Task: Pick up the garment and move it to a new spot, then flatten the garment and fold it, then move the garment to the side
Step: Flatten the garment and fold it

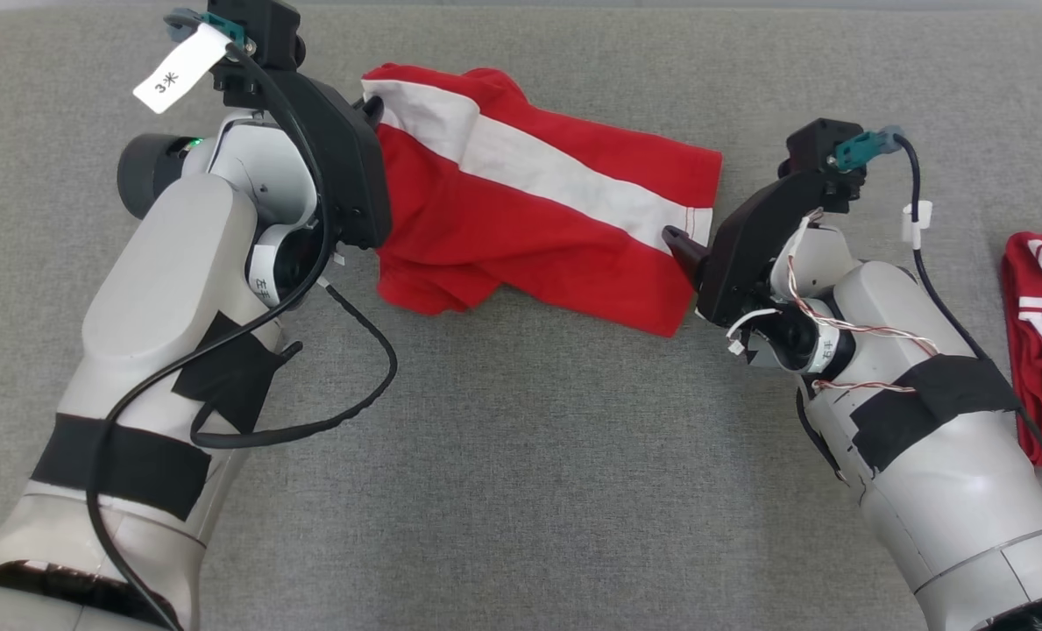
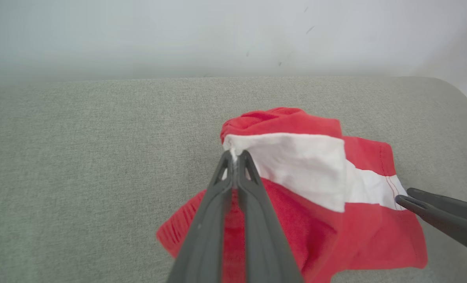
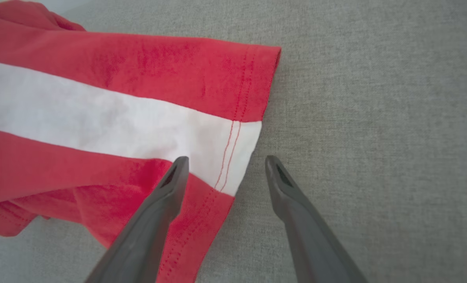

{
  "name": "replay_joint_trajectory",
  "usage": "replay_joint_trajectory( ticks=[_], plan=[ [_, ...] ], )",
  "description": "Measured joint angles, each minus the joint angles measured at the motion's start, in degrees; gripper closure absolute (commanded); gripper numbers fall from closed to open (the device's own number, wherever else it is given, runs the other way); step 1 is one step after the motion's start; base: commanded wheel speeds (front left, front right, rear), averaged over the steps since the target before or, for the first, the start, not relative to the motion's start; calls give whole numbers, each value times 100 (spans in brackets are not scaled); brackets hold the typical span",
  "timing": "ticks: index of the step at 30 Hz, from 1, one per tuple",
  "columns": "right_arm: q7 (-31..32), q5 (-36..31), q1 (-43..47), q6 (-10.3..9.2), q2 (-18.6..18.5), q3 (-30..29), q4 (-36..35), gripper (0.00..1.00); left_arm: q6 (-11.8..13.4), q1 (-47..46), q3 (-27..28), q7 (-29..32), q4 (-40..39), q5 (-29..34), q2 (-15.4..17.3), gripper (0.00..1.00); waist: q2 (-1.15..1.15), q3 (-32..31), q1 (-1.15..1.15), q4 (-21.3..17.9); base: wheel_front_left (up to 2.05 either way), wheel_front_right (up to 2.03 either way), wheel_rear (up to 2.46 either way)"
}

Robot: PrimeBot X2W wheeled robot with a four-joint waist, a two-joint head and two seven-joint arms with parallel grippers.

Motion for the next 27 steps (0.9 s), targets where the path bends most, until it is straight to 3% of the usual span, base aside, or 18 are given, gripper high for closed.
replay_joint_trajectory(
  ticks=[7, 9, 10, 13, 20, 27],
  plan=[
    [-149, 160, -137, 0, 2, 230, 263, 3, -92, -95, -31, -68, 134, 0, -33, 100, 0, 19, 0, 76, 0, 0, 0],
    [-199, 209, -145, 0, 2, 231, 366, 27, -99, -111, -38, -98, 146, -1, -46, 100, 0, 18, 0, 93, 0, 0, 0],
    [-221, 247, -149, 0, -3, 232, 397, 50, -100, -111, -42, -112, 163, -1, -53, 100, 0, 19, 0, 101, 0, 0, 0],
    [-276, 305, -225, 0, -4, 247, 541, 100, -142, -111, -65, -152, 207, -1, -69, 100, 0, 24, 0, 122, 0, 0, 0],
    [-550, 449, -401, 0, 0, 289, 795, 100, -143, -122, -86, -276, 326, -9, -103, 100, 0, 40, 0, 164, 0, 0, 0],
    [-1211, 509, -773, 0, -1, 138, 869, 100, -140, -344, 120, -761, 364, -93, -136, 100, 0, -9, 0, 164, 0, 0, 0]
  ],
)
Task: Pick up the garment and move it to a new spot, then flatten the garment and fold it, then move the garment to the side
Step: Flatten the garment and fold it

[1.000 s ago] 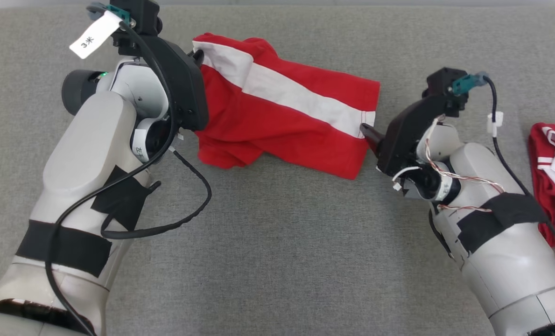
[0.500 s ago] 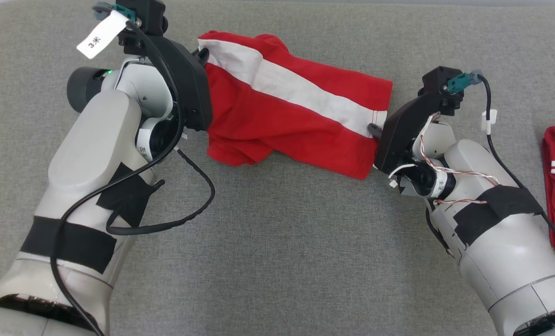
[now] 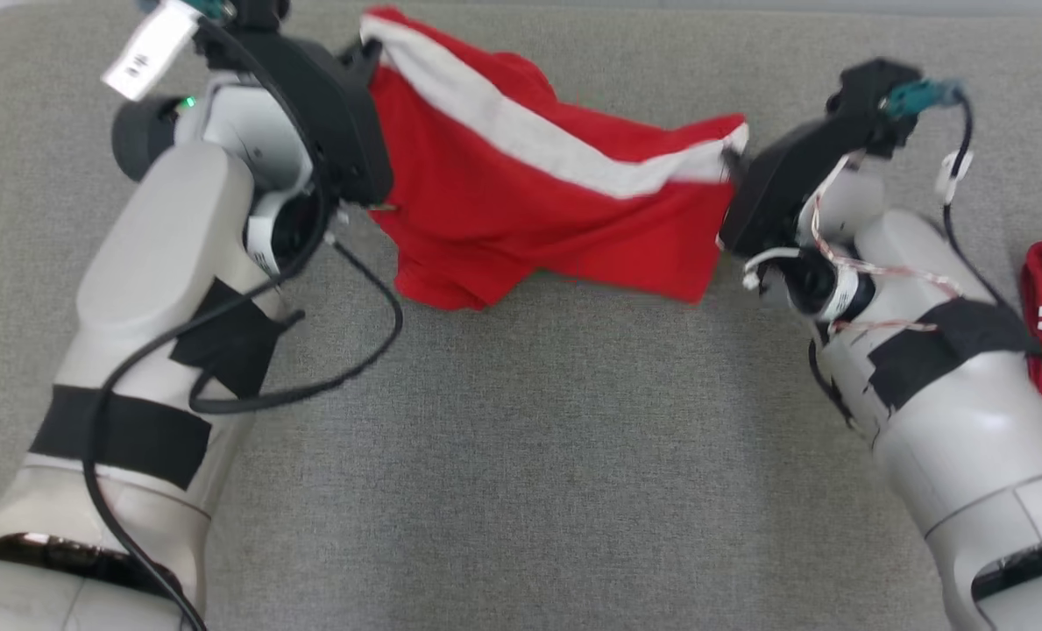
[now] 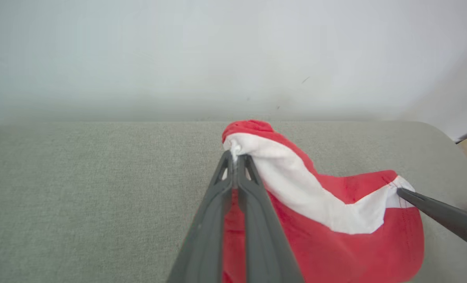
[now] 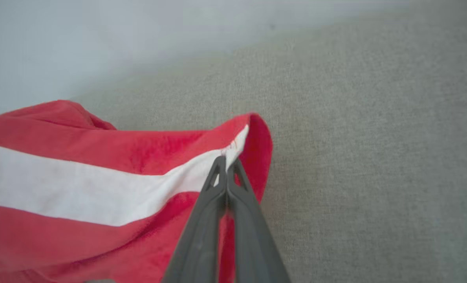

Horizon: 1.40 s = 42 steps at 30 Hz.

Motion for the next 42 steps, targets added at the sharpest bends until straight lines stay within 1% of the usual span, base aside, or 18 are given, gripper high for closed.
replay_joint_trajectory(
  ticks=[3, 8, 10, 12, 14, 15, 18, 21, 25, 26, 28, 30, 33, 34, 36, 38, 41, 42],
  plan=[
    [-374, 26, -216, 0, -2, -71, -70, 100, 9, -110, 246, -345, -40, -121, -27, 100, 0, -61, 0, -21, 0, 0, 0],
    [-1182, 1, -573, 0, -3, -231, -380, 100, 101, -320, 602, -1115, -133, -309, -37, 100, 0, -197, 0, -90, 0, 0, 0],
    [-1478, -37, -680, 0, -1, -356, -509, 100, 93, -401, 684, -1419, -224, -346, -44, 100, 0, -267, 0, -123, 0, 0, 0],
    [-1628, -83, -713, 0, -10, -420, -614, 100, 77, -436, 708, -1614, -250, -357, -47, 100, 0, -346, 0, -157, 0, 0, 0],
    [-1722, -83, -648, 2, -30, -413, -837, 100, -11, -424, 680, -1747, -250, -376, -56, 100, 0, -438, 0, -189, 0, 0, 0],
    [-1729, -85, -580, 24, -63, -388, -939, 100, -54, -399, 655, -1783, -253, -390, -58, 100, 0, -487, 0, -202, 0, 0, 0],
    [-1718, -70, -122, 244, -259, -365, -1336, 100, -149, -108, 590, -1861, -299, -416, -60, 100, 0, -656, 0, -236, 0, 0, 0],
    [-1613, 23, 631, 417, -547, -379, -1904, 100, -238, 389, 461, -1823, -450, -466, -62, 100, 0, -842, 0, -253, 0, 0, 0],
    [-1467, 294, 1694, 515, -854, -557, -3038, 100, -310, 1185, 423, -1766, -1110, -779, -54, 100, 0, -1111, -1, -261, 0, 0, 0],
    [-1444, 348, 1944, 511, -929, -645, -3401, 100, -310, 1373, 410, -1731, -1355, -810, -42, 100, 0, -1179, -1, -262, 0, 0, 0],
    [-1415, 459, 2355, 436, -1071, -835, -4078, 100, -312, 1744, 393, -1690, -1871, -932, -12, 100, 0, -1311, -1, -262, 0, 0, 0],
    [-1347, 666, 2619, 360, -1102, -1048, -4737, 100, -322, 2117, 427, -1556, -2510, -1185, 21, 100, -1, -1431, -2, -263, 0, 0, 0],
    [-1185, 812, 2700, 235, -1096, -1212, -5323, 100, -347, 2497, 381, -1314, -3215, -1395, 45, 100, -1, -1546, -2, -276, 0, 0, 0],
    [-1104, 875, 2702, 201, -1091, -1248, -5375, 100, -346, 2548, 348, -1230, -3333, -1395, 60, 100, -1, -1550, -3, -284, 0, 0, 0],
    [-913, 906, 2680, 153, -1059, -1187, -5193, 100, -218, 2614, 382, -1073, -3439, -1432, 73, 100, -1, -1516, -2, -291, 0, 0, 0],
    [-765, 880, 2601, 99, -938, -1038, -4730, 100, -1, 2614, 478, -966, -3330, -1473, 74, 100, -1, -1441, -2, -297, 0, 0, 0],
    [-728, 613, 2001, 31, -794, -888, -3608, 100, 368, 2451, 690, -921, -2653, -1469, 52, 100, 0, -1258, 0, -312, 0, 0, 0],
    [-728, 613, 2001, 31, -794, -888, -3608, 100, 368, 2451, 690, -921, -2653, -1469, 52, 100, 0, -1258, 0, -312, 0, 0, 0]
  ],
)
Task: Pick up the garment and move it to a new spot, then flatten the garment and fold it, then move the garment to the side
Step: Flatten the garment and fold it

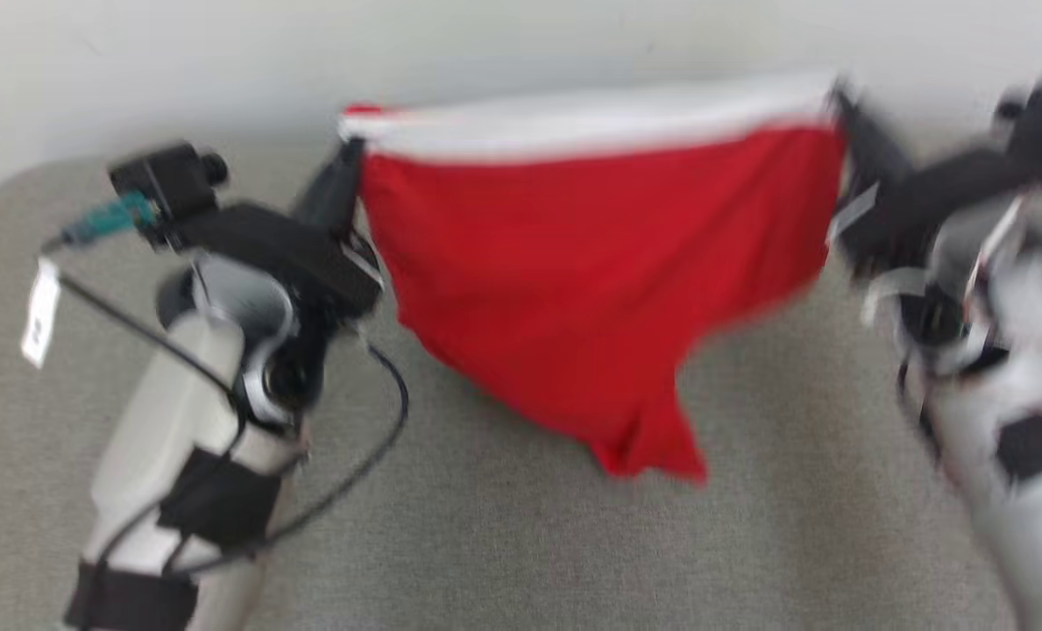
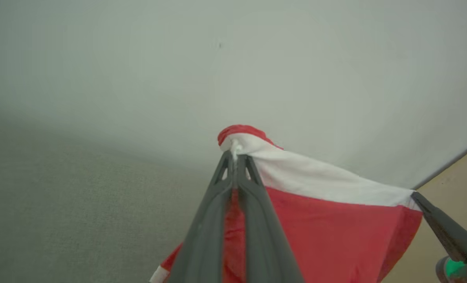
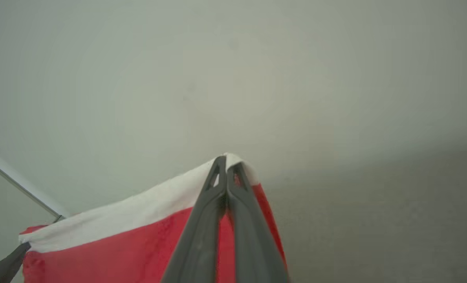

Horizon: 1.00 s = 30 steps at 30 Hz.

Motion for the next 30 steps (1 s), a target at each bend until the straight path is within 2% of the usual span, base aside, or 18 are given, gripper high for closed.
replay_joint_trajectory(
  ticks=[2, 5, 7, 9, 13, 14, 19, 21, 24, 30],
  plan=[
    [-122, -338, -729, -5, -32, 10, 447, 100, 225, -348, 81, -43, 310, 96, -7, 100, 1, 150, 1, -28, 0, 0, 0],
    [-419, -452, -1947, -4, -26, -202, 405, 100, 392, -1195, 183, -357, 263, 203, -75, 100, 1, 382, 2, -75, 0, 0, 0],
    [-593, -454, -2474, -2, -98, -324, 154, 100, 378, -1820, 288, -635, 42, 171, -151, 100, 1, 537, 1, -101, 0, 0, 0],
    [-653, -454, -2647, 121, -218, -326, -57, 100, 230, -2208, 344, -902, -191, 119, -158, 100, 0, 685, 1, -115, 0, 0, 0],
    [-499, -501, -2212, 350, -285, 65, -268, 100, -29, -1965, 225, -1027, -201, 8, -149, 100, 1, 927, 2, -121, 0, 0, 0],
    [-410, -545, -1954, 383, -292, 220, -290, 100, -26, -1786, 141, -1035, -112, 20, -142, 100, 1, 975, 2, -123, 0, 0, 0],
    [115, -643, -407, 435, -433, 795, -241, 100, -330, -683, -299, -975, 542, 103, -93, 100, 1, 1192, 2, -157, 0, 0, 0],
    [268, -643, -5, 443, -421, 968, -200, 100, -375, -320, -391, -976, 840, 132, 11, 100, 2, 1262, 2, -199, 0, 0, 0],
    [441, -683, 216, 472, -430, 1170, -212, 100, -480, -60, -549, -958, 1190, 224, 247, 100, 1, 1329, 1, -307, 0, 0, 0],
    [678, -855, 432, 483, -833, 1234, -265, 100, -572, -62, -801, -1074, 1582, 448, 209, 100, 2, 1297, 1, -474, 0, 0, 0]
  ],
)
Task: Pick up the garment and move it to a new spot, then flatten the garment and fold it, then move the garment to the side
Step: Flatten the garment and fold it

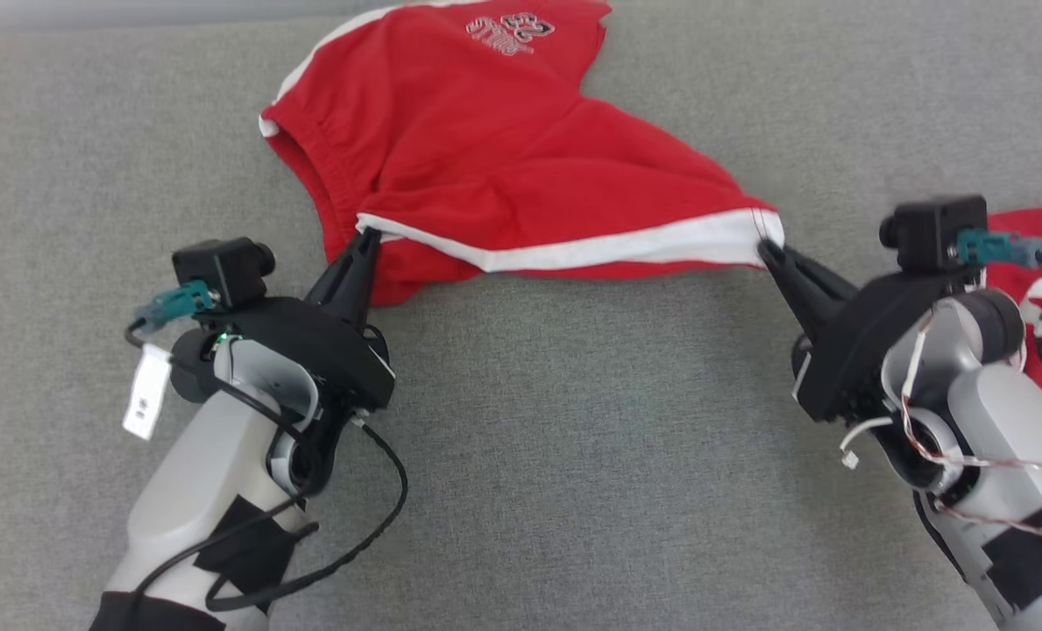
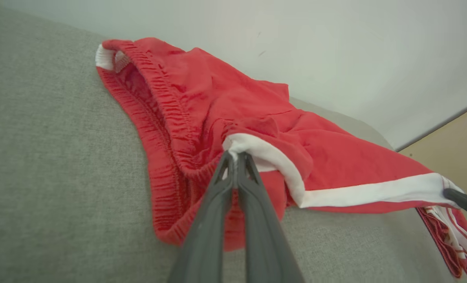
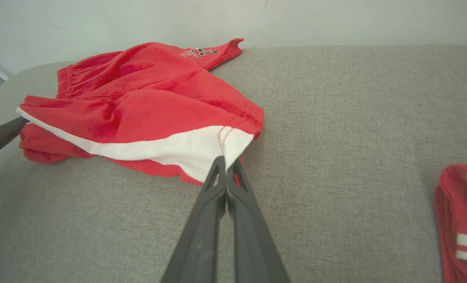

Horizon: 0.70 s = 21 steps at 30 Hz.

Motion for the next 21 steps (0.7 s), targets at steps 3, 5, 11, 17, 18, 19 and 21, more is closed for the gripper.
replay_joint_trajectory(
  ticks=[3, 5, 11, 17, 18, 19, 21],
  plan=[
    [97, -36, 225, -67, -127, -31, -70, 100, -8, 57, -162, -155, 36, 138, -7, 100, -1, -118, -1, -11, 0, 0, 0],
    [170, -35, 408, -110, -232, -74, -155, 100, -52, 206, -242, -278, 23, 237, -18, 100, -1, -220, -1, 3, 0, 0, 0],
    [488, 126, 1313, -192, -389, -101, -519, 100, -109, 783, -736, -566, -141, 564, 222, 100, -2, -637, -1, 108, 0, 0, 0],
    [808, 263, 2095, -263, -447, 51, -906, 100, -147, 1589, -943, -566, -157, 755, 637, 100, -2, -1026, -2, 193, 0, 0, 0],
    [854, 304, 2210, -292, -457, 53, -976, 100, -147, 1730, -942, -565, -166, 751, 669, 100, -2, -1088, -2, 205, 0, 0, 0],
    [891, 348, 2307, -307, -471, 54, -1036, 100, -143, 1852, -940, -564, -179, 743, 684, 100, -2, -1147, -2, 217, 0, 0, 0],
    [959, 385, 2476, -322, -532, 37, -1144, 100, -92, 2065, -940, -559, -253, 723, 687, 100, -2, -1257, -2, 243, 0, 0, 0]
  ],
)
